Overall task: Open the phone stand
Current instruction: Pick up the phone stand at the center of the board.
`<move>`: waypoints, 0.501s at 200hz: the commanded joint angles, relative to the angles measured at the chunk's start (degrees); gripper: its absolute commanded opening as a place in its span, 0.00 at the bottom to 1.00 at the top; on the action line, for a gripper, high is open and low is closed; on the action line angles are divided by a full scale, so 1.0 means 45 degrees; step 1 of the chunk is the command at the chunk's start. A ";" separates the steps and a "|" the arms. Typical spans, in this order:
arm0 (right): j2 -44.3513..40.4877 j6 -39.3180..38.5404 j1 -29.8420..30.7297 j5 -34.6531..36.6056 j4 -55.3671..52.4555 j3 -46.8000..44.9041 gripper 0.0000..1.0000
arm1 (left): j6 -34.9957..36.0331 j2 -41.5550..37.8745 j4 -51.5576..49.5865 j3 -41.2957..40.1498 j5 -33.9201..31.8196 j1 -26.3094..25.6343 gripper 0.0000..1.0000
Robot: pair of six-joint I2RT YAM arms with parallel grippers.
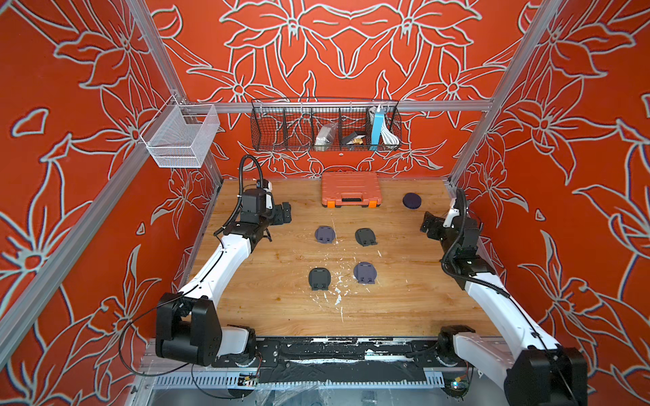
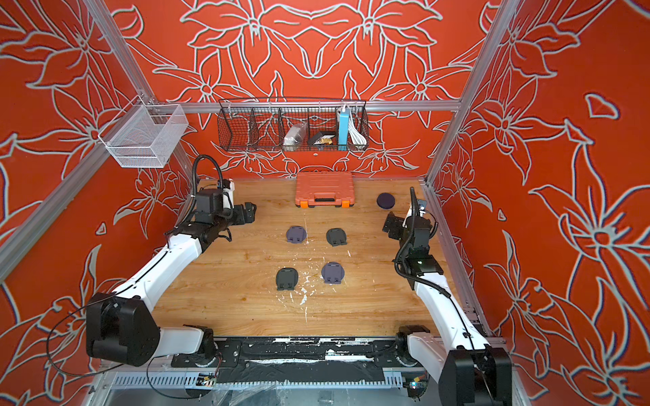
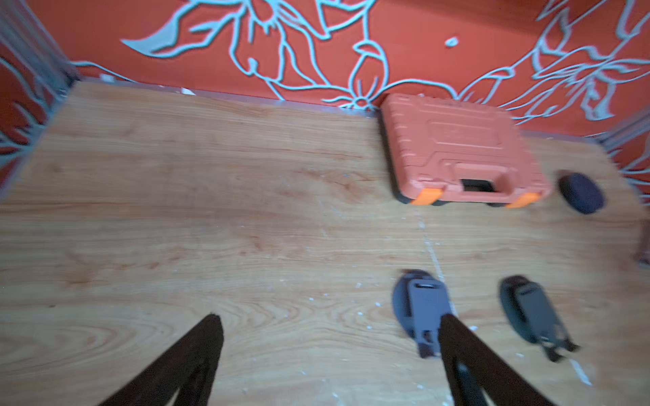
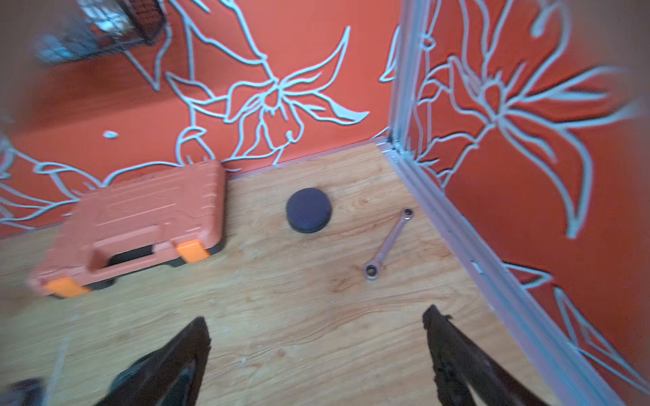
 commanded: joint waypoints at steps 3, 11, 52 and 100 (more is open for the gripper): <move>0.0058 0.1445 -0.0046 -0.4215 -0.2097 0.1210 0.98 | -0.0784 0.0578 -0.2449 0.1128 0.4085 -0.0385 0.84; 0.0154 0.1797 -0.0046 -0.5238 -0.2163 0.1400 0.98 | -0.0793 0.0749 -0.2556 0.1199 0.4522 -0.0613 0.84; 0.0828 0.2763 0.0085 -0.8534 -0.2796 0.2067 0.97 | -0.1118 0.2057 -0.1554 0.0815 0.6621 -0.1119 0.75; 0.1357 0.2905 0.0729 -0.9135 -0.3475 0.2673 0.95 | -0.1848 0.3621 -0.0627 0.0816 0.6780 -0.1419 0.69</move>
